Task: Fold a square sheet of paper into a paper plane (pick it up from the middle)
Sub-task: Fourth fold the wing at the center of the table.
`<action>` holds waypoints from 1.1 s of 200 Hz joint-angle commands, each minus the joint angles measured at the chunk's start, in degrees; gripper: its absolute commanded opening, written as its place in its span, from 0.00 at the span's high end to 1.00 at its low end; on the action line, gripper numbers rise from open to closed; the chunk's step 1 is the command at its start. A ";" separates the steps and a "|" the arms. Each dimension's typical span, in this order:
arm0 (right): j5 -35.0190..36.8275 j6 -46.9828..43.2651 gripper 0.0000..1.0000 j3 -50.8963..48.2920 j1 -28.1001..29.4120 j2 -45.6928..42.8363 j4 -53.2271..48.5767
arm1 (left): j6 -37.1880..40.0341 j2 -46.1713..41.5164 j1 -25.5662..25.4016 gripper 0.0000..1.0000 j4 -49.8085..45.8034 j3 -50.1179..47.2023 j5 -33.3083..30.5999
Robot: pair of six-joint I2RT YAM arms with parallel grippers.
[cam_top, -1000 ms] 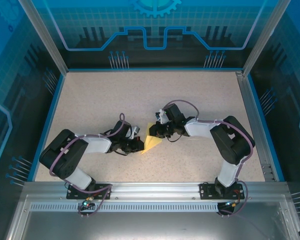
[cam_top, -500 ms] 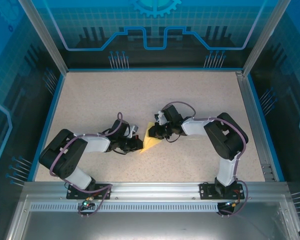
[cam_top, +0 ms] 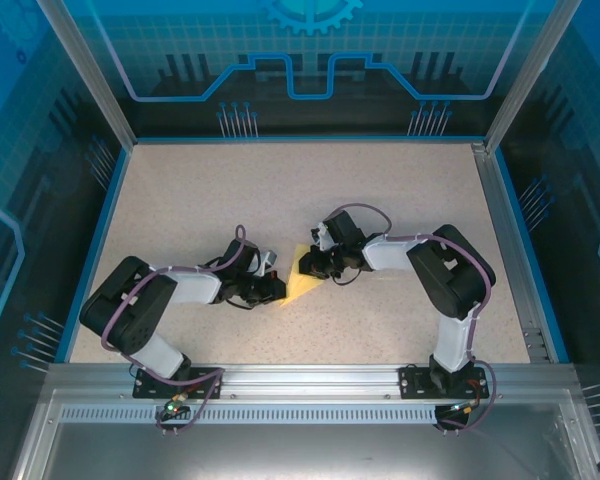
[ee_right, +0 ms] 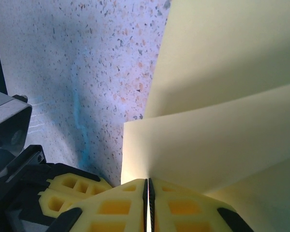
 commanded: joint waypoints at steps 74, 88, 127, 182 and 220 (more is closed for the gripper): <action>-2.22 -0.49 0.86 -0.30 0.61 -4.22 -1.20 | -0.72 2.13 1.65 0.99 -2.81 2.25 3.21; -2.09 -0.30 0.86 0.28 1.09 -3.26 -1.16 | -1.01 2.14 1.69 0.99 -2.75 2.21 3.29; -3.52 0.81 0.86 1.77 1.19 -0.07 1.26 | -1.22 1.96 1.78 0.99 -2.66 2.10 3.38; -3.43 0.47 0.85 3.62 1.70 1.55 0.17 | -0.99 1.98 1.87 0.99 -2.65 2.08 3.23; -0.27 0.83 0.85 3.91 1.24 2.36 -1.82 | -1.05 1.72 1.87 0.99 -2.74 1.97 3.12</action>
